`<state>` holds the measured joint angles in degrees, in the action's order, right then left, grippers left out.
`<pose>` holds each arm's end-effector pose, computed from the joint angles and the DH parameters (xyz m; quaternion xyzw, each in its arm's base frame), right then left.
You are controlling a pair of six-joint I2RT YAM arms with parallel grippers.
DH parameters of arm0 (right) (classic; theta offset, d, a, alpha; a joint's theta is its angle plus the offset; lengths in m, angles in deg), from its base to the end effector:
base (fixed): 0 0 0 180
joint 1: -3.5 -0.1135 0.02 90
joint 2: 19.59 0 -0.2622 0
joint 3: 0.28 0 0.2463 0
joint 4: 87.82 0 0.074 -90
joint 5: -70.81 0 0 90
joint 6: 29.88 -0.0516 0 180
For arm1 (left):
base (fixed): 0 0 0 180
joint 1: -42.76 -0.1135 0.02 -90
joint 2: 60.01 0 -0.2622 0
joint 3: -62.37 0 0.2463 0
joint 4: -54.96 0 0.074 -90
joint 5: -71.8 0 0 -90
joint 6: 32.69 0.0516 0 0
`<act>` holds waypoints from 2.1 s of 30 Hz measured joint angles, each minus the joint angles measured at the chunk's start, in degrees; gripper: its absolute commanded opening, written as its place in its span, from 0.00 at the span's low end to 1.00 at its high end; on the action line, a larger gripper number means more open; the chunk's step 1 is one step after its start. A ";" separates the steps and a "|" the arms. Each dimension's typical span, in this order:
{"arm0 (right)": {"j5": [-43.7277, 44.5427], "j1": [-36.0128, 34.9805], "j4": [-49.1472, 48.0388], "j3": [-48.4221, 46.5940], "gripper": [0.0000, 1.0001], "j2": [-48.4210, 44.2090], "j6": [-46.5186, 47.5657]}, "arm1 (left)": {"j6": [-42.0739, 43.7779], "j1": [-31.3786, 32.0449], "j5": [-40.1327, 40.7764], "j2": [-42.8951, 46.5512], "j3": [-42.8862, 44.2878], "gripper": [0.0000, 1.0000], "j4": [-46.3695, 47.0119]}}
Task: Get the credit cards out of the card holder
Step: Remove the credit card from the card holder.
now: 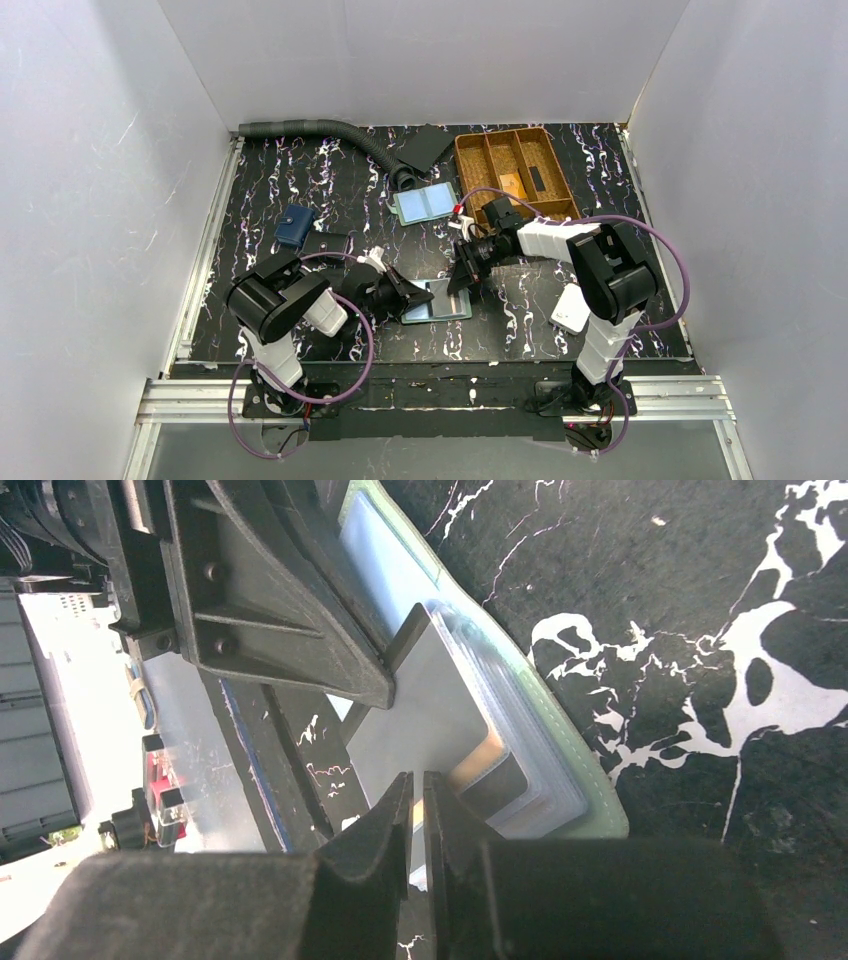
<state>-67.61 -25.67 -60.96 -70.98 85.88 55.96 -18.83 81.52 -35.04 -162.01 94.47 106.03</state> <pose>0.2813 0.2012 0.1305 -0.2896 0.8415 0.4450 0.1001 0.2058 -0.1844 0.0988 -0.1771 0.7894 -0.5493 0.2093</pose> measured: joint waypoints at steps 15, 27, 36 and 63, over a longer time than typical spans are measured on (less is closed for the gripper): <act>2.36 -2.64 -0.63 -2.40 0.38 0.42 -0.57 | 0.79 -5.53 -2.51 4.15 -6.71 0.00 3.80; 4.70 -1.81 -0.46 -2.14 0.37 1.33 3.91 | 3.58 -8.13 -6.80 5.44 -7.89 0.00 3.74; -2.47 -1.55 0.42 2.29 0.34 -4.24 9.14 | 4.68 -8.11 -11.15 2.23 -4.72 0.00 3.61; 0.63 -3.50 5.22 -2.05 0.09 0.66 5.46 | 4.85 -6.64 -13.25 -1.95 -2.69 0.00 5.73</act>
<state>-66.98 -29.17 -55.74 -73.04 86.54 61.42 -13.97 74.88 -48.29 -163.95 91.79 111.76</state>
